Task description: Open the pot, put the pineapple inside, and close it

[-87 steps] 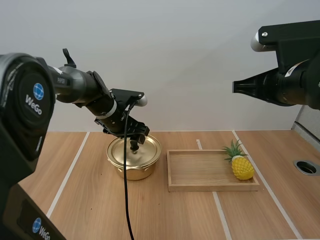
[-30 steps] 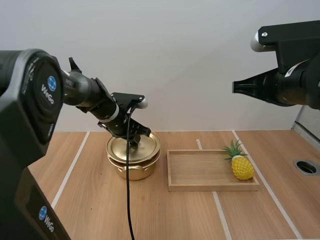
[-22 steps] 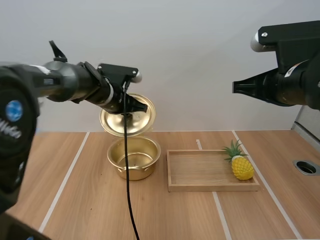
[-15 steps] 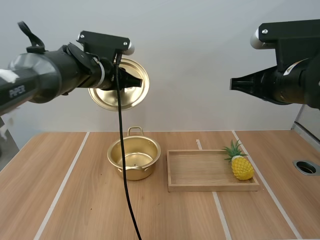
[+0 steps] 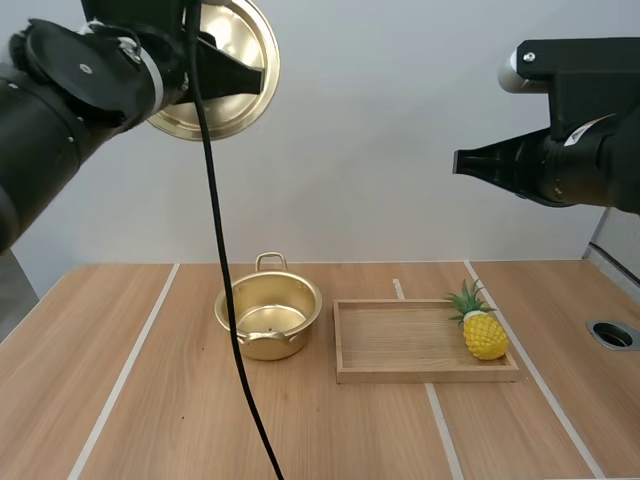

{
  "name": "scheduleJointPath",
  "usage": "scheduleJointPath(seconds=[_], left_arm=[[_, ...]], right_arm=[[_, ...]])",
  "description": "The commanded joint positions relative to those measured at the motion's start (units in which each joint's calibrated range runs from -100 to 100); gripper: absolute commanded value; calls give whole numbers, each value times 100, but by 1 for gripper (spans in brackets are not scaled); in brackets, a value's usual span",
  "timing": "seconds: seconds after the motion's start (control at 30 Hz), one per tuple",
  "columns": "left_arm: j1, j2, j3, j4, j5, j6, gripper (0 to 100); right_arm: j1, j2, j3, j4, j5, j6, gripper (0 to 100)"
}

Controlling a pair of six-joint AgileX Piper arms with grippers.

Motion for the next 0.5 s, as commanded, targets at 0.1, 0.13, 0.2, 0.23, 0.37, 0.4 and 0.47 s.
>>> scheduleJointPath(seconds=[0.1, 0.13, 0.2, 0.23, 0.37, 0.4, 0.47], left_arm=[[-18, -657, -39, -138, -310, -66, 0], [-18, -734, -39, -138, -310, -77, 0], [-18, -909, -39, -138, -310, -89, 0], [-18, -988, -39, -138, -310, -98, 0], [-18, -1183, -39, -138, -310, -153, 0], [-18, -1215, -39, -138, -310, -180, 0], [-18, -1257, -39, -138, -310, -181, 0]], right_arm=[[-23, -34, -45, 452, -150, -364, 0], [-23, -34, -45, 470, -150, -364, 0], [-23, -34, -45, 470, -150, -364, 0], [-23, -34, -45, 470, -150, -364, 0], [-23, -34, -45, 470, -150, -364, 0], [-23, -34, -45, 468, -150, -407, 0], [-23, -10, -45, 468, -176, -559, 0]])
